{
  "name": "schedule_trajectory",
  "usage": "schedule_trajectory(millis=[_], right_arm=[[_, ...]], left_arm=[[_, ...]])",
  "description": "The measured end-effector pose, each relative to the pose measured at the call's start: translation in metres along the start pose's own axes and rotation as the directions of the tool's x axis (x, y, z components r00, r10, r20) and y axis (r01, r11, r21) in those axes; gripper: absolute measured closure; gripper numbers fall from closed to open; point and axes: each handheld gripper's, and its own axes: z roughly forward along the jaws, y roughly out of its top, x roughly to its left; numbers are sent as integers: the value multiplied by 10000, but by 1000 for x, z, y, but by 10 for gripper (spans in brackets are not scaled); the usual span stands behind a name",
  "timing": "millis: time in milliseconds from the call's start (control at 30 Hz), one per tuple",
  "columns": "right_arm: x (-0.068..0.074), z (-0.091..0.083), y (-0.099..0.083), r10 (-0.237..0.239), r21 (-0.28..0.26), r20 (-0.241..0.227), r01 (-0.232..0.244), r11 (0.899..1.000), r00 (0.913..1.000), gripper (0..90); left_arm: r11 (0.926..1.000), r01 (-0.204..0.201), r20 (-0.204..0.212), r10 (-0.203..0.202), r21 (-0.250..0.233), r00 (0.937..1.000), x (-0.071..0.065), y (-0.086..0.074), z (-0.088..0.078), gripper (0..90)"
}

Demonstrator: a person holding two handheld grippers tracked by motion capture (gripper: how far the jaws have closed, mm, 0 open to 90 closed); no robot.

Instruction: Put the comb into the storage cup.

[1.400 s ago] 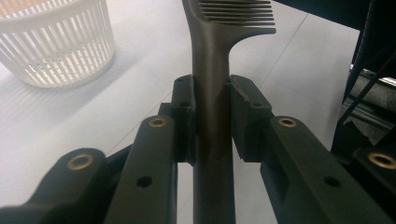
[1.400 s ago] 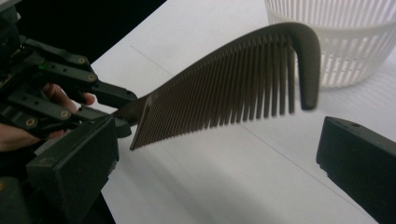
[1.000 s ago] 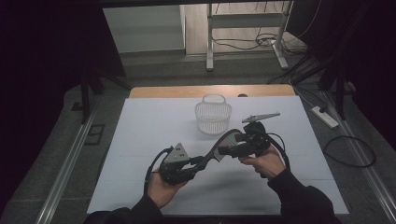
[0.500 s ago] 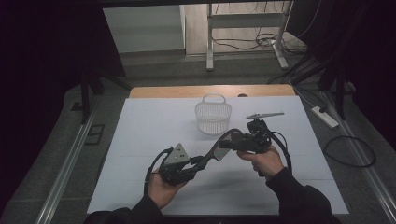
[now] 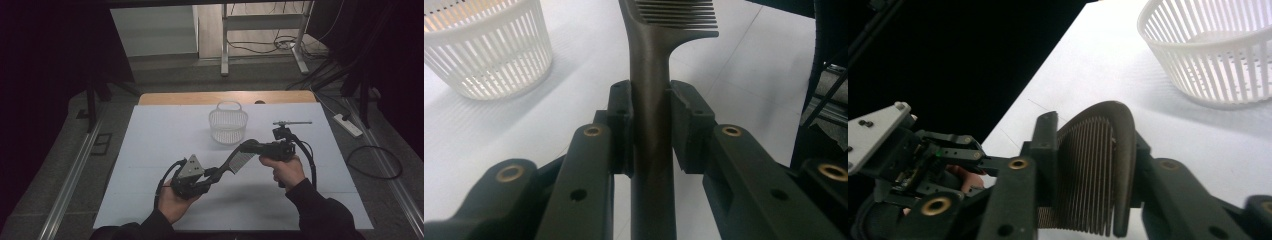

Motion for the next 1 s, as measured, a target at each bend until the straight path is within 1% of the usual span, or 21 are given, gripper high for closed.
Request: schedule_trajectory(millis=[67, 167, 233, 267, 300, 333, 400, 467, 533, 567, 600, 667, 800, 900, 933, 967, 1000], right_arm=[[-2, 0, 0, 323, 20, -201, -323, 9995, 9993, 732], [-4, 0, -1, 687, 23, -548, -687, 9976, 9961, 773], [-3, 0, -1, 721, 40, -610, -720, 9974, 9955, 783], [-3, 0, -1, 777, 24, -726, -778, 9970, 9943, 799], [-3, 0, -1, 839, 12, -913, -841, 9965, 9923, 826], [-2, 1, -1, 1066, 34, -1159, -1070, 9943, 9875, 835], [-1, 1, -1, 978, 49, -1034, -978, 9952, 9898, 837], [-1, 1, -1, 1034, 49, -1029, -1035, 9946, 9893, 838], [-2, 1, -1, 1125, 1, -1139, -1132, 9936, 9871, 839], [-1, 0, -1, 1151, -18, -1198, -1162, 9932, 9861, 839], [-1, 0, -1, 1152, -24, -1192, -1163, 9932, 9862, 839], [0, -1, -1, 1035, -41, -1089, -1046, 9945, 9886, 839], [0, -2, -1, 1027, -142, -1095, -1049, 9944, 9887, 840], [1, -2, -1, 966, -181, -1082, -991, 9949, 9894, 840], [1, -3, -1, 923, -224, -1029, -951, 9952, 9904, 839], [1, -3, -1, 923, -224, -1029, -951, 9952, 9904, 839], [1, -3, -1, 892, -210, -1006, -917, 9956, 9909, 839]], left_arm=[[10000, 9, 17, -9, 6, 10000, 0, -1, 1, 723], [9999, -48, -5, 48, 94, 10000, 1, -1, 2, 722], [9997, -109, -30, 110, 207, 9999, 0, -2, 3, 722], [9995, -155, -82, 158, 286, 9998, 0, -2, 5, 721], [9989, -258, -122, 263, 385, 9996, 0, -3, 6, 721], [9988, -268, -128, 273, 415, 9995, 0, -3, 7, 721], [9987, -213, -59, 216, 462, 9997, 0, -4, 9, 720], [9990, -183, -71, 186, 411, 9998, 1, -4, 9, 714], [9994, -102, -92, 105, 345, 9999, 2, -4, 8, 704], [9995, -45, -81, 48, 321, 10000, 3, -4, 8, 690], [9995, 45, -79, -43, 298, 10000, 4, -4, 7, 654], [9995, 232, -41, -231, 196, 9997, 6, -3, 6, 610], [9992, 383, 2, -384, 122, 9993, 8, -3, 4, 514], [9984, 551, -11, -551, 130, 9985, 10, -2, 3, 429], [9980, 627, 21, -628, 123, 9980, 10, -2, 2, 383], [9975, 701, 71, -702, 115, 9975, 11, -2, 2, 383], [9970, 774, 116, -775, 99, 9969, 12, -2, 1, 328]])
